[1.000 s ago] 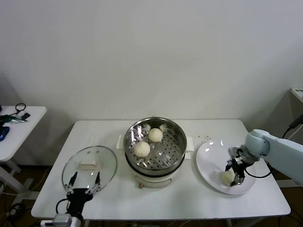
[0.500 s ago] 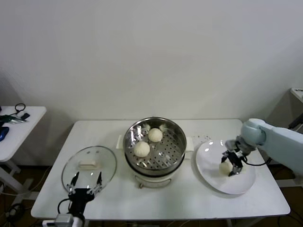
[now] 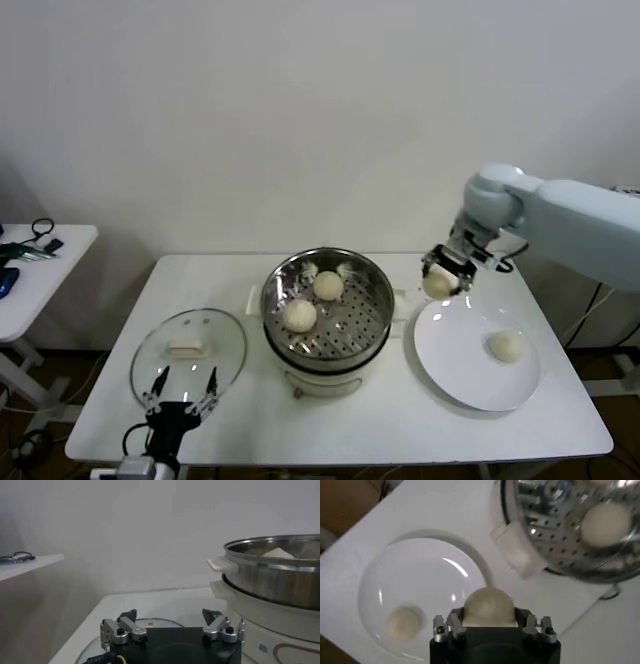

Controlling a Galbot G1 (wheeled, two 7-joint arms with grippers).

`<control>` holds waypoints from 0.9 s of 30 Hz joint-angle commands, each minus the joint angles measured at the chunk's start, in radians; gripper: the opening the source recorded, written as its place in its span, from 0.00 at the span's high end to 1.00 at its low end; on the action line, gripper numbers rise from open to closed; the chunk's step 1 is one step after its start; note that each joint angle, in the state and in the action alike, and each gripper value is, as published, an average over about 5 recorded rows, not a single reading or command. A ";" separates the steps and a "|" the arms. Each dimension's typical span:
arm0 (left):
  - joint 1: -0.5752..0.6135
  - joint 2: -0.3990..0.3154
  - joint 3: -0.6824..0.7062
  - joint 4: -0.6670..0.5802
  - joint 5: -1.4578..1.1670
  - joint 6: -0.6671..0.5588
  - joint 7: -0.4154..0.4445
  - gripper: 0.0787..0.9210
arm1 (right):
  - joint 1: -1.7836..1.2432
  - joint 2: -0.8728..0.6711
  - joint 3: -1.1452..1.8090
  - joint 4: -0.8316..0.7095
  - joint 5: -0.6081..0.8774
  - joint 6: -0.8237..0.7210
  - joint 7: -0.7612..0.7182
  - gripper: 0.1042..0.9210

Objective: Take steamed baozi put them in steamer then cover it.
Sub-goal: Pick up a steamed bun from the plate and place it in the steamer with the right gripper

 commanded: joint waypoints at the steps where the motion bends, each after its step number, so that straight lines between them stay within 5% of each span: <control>1: 0.004 0.002 -0.001 -0.001 -0.003 -0.001 0.000 0.12 | 0.149 0.183 -0.009 0.061 -0.049 0.169 -0.013 0.31; 14: 0.019 0.008 -0.016 -0.015 -0.014 -0.003 0.004 0.12 | -0.069 0.422 0.049 0.062 -0.173 0.219 -0.010 0.31; 27: 0.016 0.007 -0.021 -0.011 -0.025 0.000 0.009 0.12 | -0.155 0.428 0.001 0.116 -0.184 0.212 -0.001 0.30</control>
